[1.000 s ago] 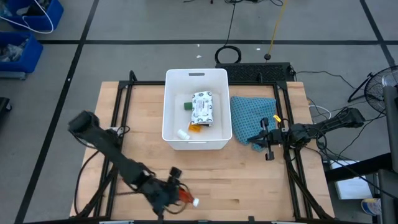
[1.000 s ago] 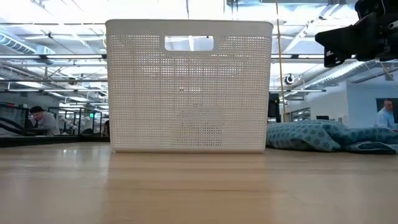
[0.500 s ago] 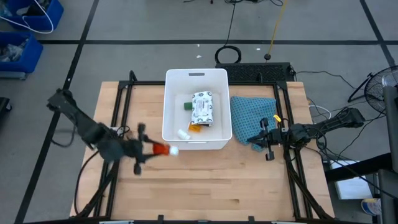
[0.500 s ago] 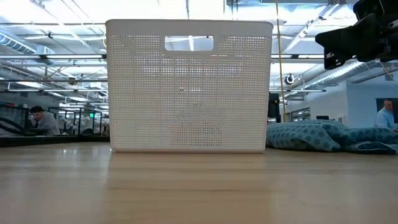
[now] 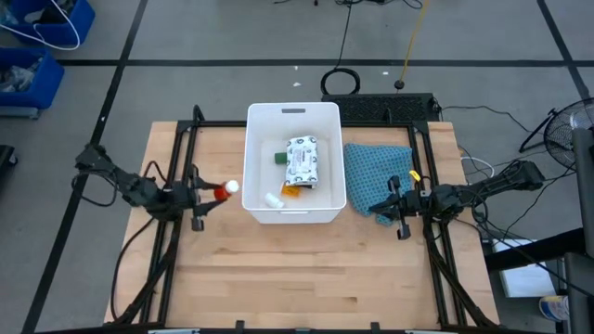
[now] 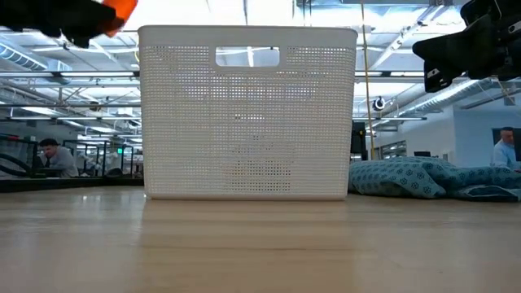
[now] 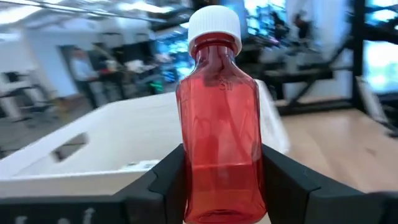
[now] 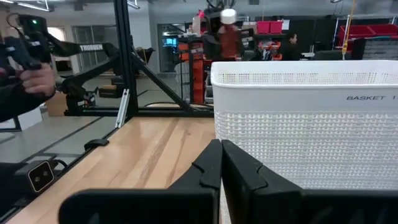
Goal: Pick & place medical supplies in basket/bin
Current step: Put the red pill bottle into the white bin
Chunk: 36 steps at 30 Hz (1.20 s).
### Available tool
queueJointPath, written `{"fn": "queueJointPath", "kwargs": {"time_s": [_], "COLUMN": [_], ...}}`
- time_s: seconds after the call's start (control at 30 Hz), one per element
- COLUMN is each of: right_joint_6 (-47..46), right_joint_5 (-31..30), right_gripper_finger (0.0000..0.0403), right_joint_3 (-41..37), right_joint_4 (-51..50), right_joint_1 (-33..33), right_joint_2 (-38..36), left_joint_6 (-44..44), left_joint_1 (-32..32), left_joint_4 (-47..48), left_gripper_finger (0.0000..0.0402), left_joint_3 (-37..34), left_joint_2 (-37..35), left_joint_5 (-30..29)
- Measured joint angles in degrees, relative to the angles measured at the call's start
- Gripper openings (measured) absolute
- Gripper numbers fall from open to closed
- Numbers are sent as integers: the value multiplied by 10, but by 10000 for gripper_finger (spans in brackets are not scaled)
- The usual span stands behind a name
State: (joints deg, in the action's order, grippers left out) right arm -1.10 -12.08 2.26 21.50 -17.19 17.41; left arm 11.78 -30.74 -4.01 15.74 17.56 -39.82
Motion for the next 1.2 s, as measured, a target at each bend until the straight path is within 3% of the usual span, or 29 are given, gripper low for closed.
{"fn": "queueJointPath", "kwargs": {"time_s": [0.2, 0.47, 0.6, 0.77, 1.0, 1.2], "right_joint_6": [-8, 11, 34, 59, 64, 55], "right_joint_5": [1, 2, 2, 2, 2, 2], "right_gripper_finger": [0, 0, 0, 0, 0, 0], "right_joint_3": [0, 0, 0, 0, 0, 0], "right_joint_4": [-1, 19, 43, 66, 68, 52], "right_joint_1": [0, 0, 0, 0, 0, 0], "right_joint_2": [0, 0, 0, 0, 0, 0], "left_joint_6": [2, 45, 63, 61, 31, 43], "left_joint_1": [50, 124, 177, 274, 419, 476], "left_joint_4": [-25, -30, -3, 91, 309, 416], "left_gripper_finger": [153, 161, 155, 157, 157, 149], "left_joint_3": [-12, 91, 185, 323, 506, 646], "left_joint_2": [-45, 29, 135, 319, 591, 727], "left_joint_5": [-46, 41, 78, 179, 336, 404]}}
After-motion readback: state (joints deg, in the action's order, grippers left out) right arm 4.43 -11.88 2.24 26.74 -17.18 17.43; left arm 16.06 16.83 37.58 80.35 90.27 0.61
